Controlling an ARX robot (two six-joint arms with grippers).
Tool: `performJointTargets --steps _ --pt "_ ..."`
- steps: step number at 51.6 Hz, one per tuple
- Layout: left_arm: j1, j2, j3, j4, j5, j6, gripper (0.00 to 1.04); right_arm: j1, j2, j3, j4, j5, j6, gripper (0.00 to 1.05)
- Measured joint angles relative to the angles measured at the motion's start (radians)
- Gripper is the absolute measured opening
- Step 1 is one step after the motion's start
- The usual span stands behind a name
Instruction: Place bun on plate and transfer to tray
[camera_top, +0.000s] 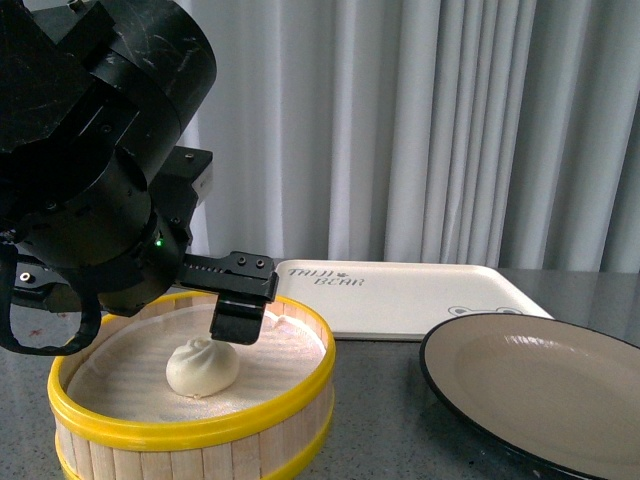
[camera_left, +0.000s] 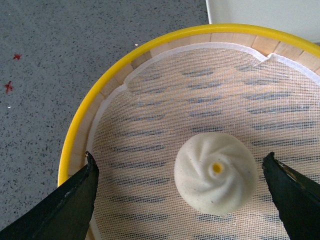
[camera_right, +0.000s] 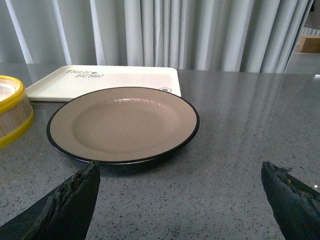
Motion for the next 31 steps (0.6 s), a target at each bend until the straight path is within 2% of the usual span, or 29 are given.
performJointTargets --steps 11,31 --pt "-0.019 0.002 0.000 -0.007 0.038 -0.001 0.98 0.000 0.000 0.000 0.000 0.000 0.000 0.96" --pt "-0.045 0.058 0.000 0.016 0.015 -0.026 0.98 0.000 0.000 0.000 0.000 0.000 0.000 0.96"
